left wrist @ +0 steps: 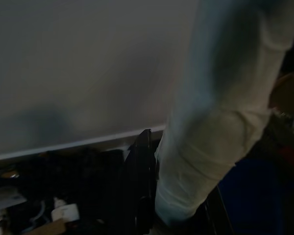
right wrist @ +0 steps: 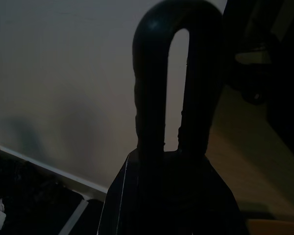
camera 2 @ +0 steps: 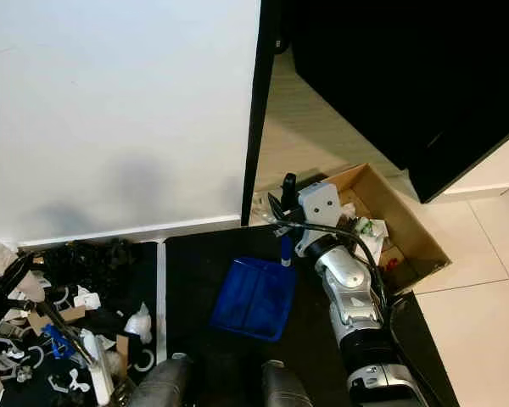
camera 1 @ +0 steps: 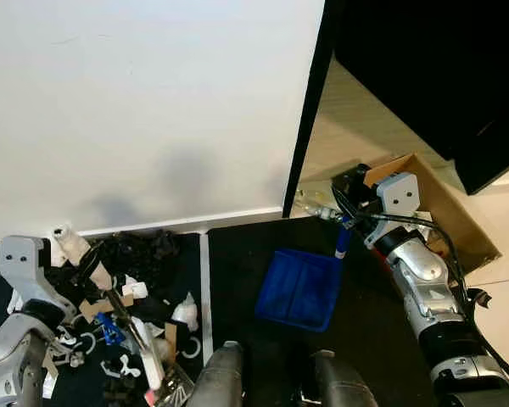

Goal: Sweep floor

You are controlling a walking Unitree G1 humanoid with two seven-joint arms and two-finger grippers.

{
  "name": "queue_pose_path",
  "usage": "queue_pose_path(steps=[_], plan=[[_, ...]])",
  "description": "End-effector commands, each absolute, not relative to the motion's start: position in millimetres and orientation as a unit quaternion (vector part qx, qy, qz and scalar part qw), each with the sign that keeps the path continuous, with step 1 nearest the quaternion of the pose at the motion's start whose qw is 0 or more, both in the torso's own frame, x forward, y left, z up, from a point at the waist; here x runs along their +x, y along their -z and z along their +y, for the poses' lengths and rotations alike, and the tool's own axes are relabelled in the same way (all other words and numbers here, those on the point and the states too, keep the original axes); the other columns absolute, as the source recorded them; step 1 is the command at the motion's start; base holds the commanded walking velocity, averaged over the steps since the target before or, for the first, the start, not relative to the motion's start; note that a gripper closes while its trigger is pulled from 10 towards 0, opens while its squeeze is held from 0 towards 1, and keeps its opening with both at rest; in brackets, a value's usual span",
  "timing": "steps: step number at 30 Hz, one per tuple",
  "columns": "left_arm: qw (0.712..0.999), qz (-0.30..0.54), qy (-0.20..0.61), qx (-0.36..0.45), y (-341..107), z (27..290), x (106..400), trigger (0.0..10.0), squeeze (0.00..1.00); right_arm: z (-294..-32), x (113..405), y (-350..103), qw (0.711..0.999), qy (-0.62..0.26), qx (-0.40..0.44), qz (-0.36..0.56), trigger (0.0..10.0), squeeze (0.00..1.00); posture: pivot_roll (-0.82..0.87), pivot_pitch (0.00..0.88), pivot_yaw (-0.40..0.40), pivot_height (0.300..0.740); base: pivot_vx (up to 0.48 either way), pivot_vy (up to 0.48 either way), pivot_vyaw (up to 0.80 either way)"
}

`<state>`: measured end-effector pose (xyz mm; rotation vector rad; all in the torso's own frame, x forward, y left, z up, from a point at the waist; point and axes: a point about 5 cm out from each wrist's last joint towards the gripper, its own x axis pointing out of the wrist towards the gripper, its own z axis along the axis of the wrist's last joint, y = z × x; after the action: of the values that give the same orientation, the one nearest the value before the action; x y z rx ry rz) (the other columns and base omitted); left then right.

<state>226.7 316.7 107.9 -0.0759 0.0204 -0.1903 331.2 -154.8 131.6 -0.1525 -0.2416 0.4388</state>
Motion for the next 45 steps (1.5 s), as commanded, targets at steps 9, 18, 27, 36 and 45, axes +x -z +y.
queue_pose_path(steps=[9,18,27,36,45], plan=[[0.976,-0.052,0.176,-0.118,-126,272,247,10.0,0.02,-154,329,-132,0.963,-0.22,-0.086,-0.127,10.0,0.0,0.2,0.281,-0.026,0.74,0.0,0.0,0.0],[0.966,-0.07,0.212,-0.133,-138,250,257,10.0,0.02,-158,330,-134,0.964,-0.214,-0.086,-0.13,10.0,0.0,0.2,0.268,-0.016,0.74,0.0,0.0,0.0],[0.956,-0.093,0.245,-0.135,-158,236,264,10.0,0.02,-160,328,-136,0.962,-0.22,-0.089,-0.133,10.0,0.0,0.2,0.26,-0.009,0.74,0.0,0.0,0.0],[0.956,-0.128,0.258,-0.062,-205,261,261,10.0,0.01,-159,328,-136,0.963,-0.22,-0.084,-0.134,10.0,0.0,0.22,0.256,-0.001,0.74,0.0,0.0,0.0],[0.974,-0.079,0.214,0.007,-201,299,235,10.0,0.0,-152,322,-129,0.962,-0.227,-0.075,-0.13,10.0,0.0,0.23,0.266,0.009,0.74,0.0,0.0,0.0]])
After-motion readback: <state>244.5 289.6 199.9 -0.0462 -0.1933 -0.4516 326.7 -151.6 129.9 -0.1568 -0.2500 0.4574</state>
